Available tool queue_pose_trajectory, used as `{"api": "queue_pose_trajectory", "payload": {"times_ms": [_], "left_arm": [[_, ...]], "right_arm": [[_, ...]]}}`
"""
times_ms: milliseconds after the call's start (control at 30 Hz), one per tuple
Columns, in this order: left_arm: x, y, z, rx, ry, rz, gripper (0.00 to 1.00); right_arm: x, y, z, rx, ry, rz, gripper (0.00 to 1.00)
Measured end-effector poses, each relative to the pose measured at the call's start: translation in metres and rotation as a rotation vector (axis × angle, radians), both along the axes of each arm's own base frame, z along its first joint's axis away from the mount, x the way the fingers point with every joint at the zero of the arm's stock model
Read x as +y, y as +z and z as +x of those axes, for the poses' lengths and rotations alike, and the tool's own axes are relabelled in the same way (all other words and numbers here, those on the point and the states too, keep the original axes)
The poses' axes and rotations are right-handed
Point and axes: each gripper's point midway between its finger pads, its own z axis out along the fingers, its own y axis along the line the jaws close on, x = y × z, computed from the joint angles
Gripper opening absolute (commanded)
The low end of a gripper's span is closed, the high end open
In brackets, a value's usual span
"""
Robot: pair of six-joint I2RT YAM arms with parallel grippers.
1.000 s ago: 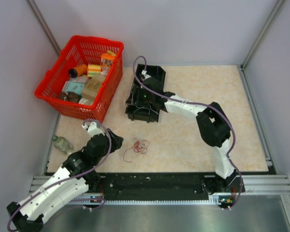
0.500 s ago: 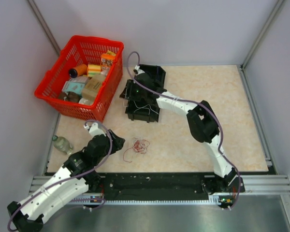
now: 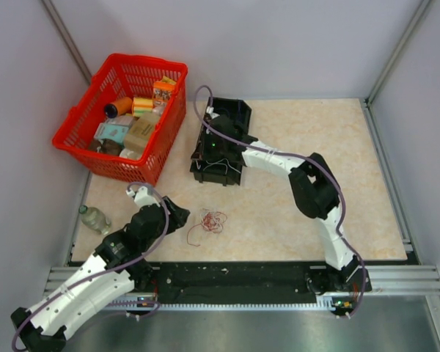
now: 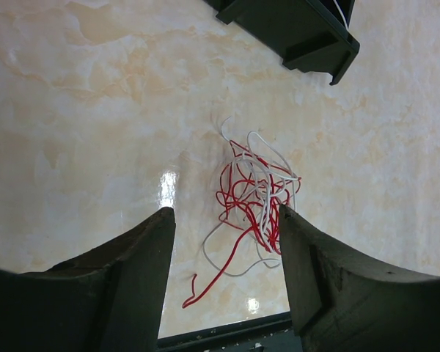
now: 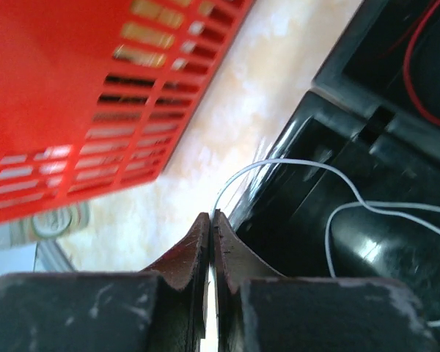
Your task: Untangle the cables
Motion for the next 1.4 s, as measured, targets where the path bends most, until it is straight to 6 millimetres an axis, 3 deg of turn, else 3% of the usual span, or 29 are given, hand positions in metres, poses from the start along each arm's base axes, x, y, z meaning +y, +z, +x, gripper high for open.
{"api": "queue_pose_trajectory", "payload": {"times_ms": [167, 267, 467, 700, 767, 867, 967, 1100, 1200, 1400], "left_arm": [[-0.002, -0.001, 0.001, 0.005, -0.001, 0.003, 0.63], [-0.004, -0.003, 0.002, 0.009, -0.008, 0.001, 0.63], [-0.009, -0.006, 0.002, 0.027, -0.024, -0.002, 0.63], [-0.011, -0.008, 0.002, 0.036, -0.033, -0.002, 0.63], [-0.012, -0.008, 0.002, 0.036, -0.036, -0.005, 0.63], [-0.015, -0.007, 0.001, 0.038, -0.046, -0.012, 0.68], [-0.02, -0.009, 0.002, 0.049, -0.065, -0.015, 0.73], [-0.028, -0.016, 0.002, 0.076, -0.097, 0.0, 0.77], [-0.031, -0.026, 0.003, 0.114, -0.128, 0.051, 0.77], [-0.037, -0.028, 0.02, 0.162, -0.17, 0.129, 0.72]], "right_arm": [[-0.013, 0.024, -0.03, 0.027, 0.149, 0.055, 0.0], [-0.029, 0.025, -0.037, 0.039, 0.215, 0.065, 0.0], [-0.056, 0.003, -0.032, 0.046, 0.279, 0.015, 0.0], [-0.062, -0.039, -0.016, 0.017, 0.312, -0.119, 0.01], [-0.064, -0.049, -0.01, 0.006, 0.309, -0.159, 0.09], [-0.07, -0.06, -0.005, 0.007, 0.301, -0.216, 0.34], [-0.076, -0.062, -0.008, 0.007, 0.302, -0.25, 0.5], [-0.084, -0.05, -0.022, 0.005, 0.303, -0.278, 0.61], [-0.092, -0.022, -0.035, -0.031, 0.294, -0.289, 0.73], [-0.122, 0.038, -0.079, -0.115, 0.259, -0.271, 0.76]]}}
